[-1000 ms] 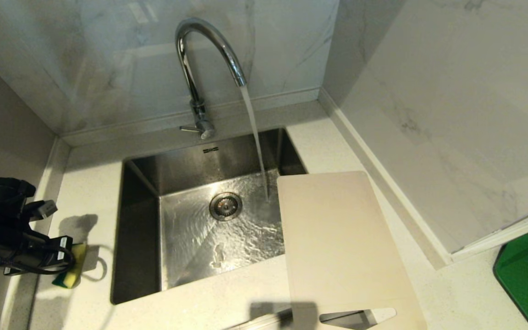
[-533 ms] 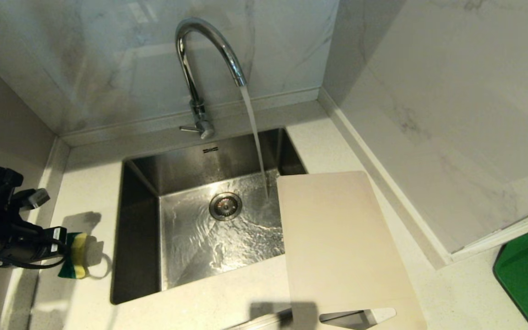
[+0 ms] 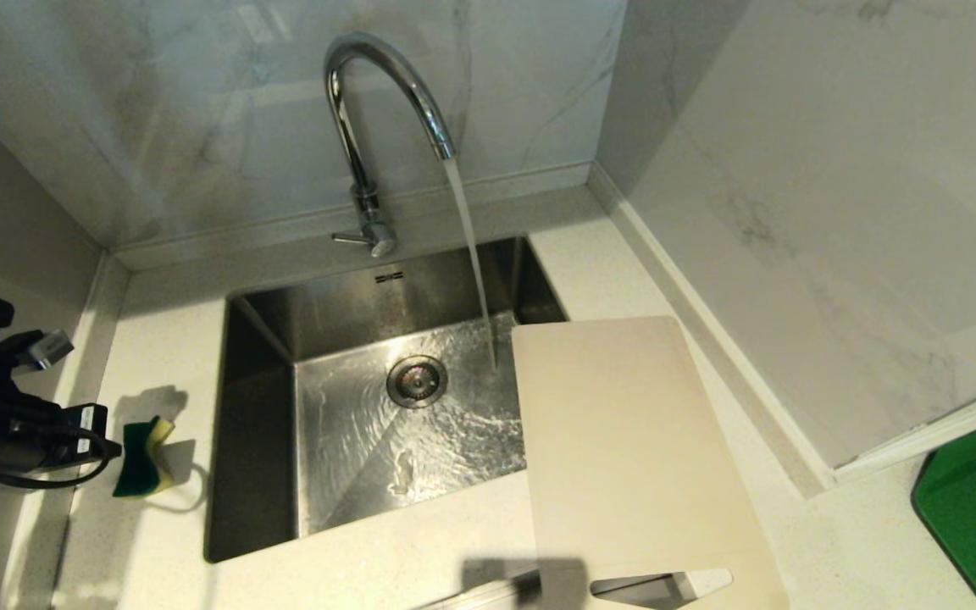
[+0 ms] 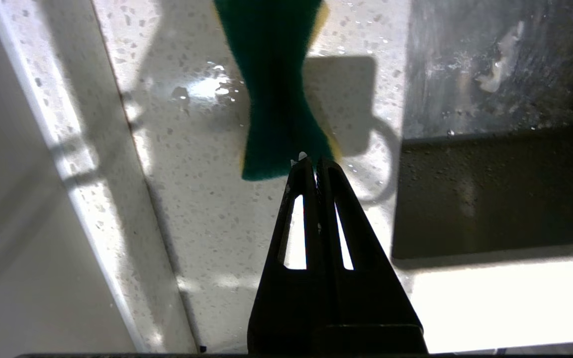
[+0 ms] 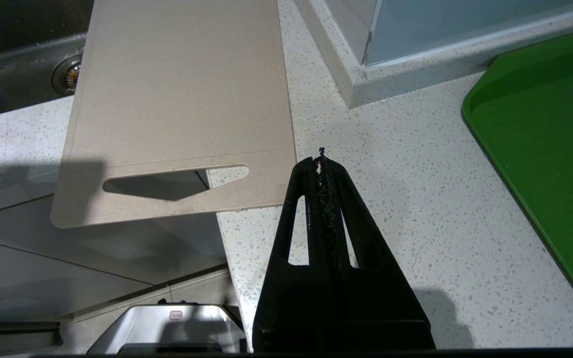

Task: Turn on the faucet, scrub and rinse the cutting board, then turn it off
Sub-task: Pick up the cleaning cloth

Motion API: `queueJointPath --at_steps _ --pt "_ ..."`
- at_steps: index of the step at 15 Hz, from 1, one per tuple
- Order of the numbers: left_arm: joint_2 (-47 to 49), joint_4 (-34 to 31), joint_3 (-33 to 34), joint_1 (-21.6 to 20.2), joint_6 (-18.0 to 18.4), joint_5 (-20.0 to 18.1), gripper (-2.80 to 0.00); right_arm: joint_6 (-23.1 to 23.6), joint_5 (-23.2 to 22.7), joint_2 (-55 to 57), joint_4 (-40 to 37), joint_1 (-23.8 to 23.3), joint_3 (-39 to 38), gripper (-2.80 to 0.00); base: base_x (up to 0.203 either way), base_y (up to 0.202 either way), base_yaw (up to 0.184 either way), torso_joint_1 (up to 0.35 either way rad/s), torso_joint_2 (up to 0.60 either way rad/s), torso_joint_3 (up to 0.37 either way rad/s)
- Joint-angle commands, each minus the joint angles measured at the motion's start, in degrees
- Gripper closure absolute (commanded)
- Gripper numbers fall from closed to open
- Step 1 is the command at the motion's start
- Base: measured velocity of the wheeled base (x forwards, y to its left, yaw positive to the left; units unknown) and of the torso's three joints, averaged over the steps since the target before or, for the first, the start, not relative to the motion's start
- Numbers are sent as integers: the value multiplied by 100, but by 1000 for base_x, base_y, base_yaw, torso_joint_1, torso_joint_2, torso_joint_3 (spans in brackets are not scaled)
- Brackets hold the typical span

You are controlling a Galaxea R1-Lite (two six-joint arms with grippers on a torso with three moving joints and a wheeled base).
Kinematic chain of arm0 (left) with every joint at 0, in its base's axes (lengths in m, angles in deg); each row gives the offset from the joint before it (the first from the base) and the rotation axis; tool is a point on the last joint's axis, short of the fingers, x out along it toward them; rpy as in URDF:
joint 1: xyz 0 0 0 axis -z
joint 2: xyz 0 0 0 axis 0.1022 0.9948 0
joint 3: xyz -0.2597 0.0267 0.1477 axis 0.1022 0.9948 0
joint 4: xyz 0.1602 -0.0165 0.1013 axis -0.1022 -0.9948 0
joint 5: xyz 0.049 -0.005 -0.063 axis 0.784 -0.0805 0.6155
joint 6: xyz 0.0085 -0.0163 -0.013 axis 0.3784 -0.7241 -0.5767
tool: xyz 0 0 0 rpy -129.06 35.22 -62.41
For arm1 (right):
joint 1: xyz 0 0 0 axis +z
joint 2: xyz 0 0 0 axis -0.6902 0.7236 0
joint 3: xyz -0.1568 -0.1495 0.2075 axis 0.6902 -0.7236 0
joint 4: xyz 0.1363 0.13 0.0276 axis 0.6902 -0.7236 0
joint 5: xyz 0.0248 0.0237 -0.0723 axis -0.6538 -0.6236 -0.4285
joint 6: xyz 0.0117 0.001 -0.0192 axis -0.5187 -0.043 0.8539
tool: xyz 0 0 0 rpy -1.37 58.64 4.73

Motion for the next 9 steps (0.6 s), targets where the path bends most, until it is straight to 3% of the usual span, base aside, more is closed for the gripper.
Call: queueJointPath --at_steps 1,8,9 --pt "-62 -56 3 -1 6 -19 0 -1 2 4 1 0 0 0 0 0 0 0 0 0" --pt "295 0 -5 -36 -15 -8 0 -1 2 4 1 0 0 0 0 0 0 0 0 0" --pt "367 7 -5 -40 -24 21 -240 -1 2 4 1 0 0 0 0 0 0 0 0 0"
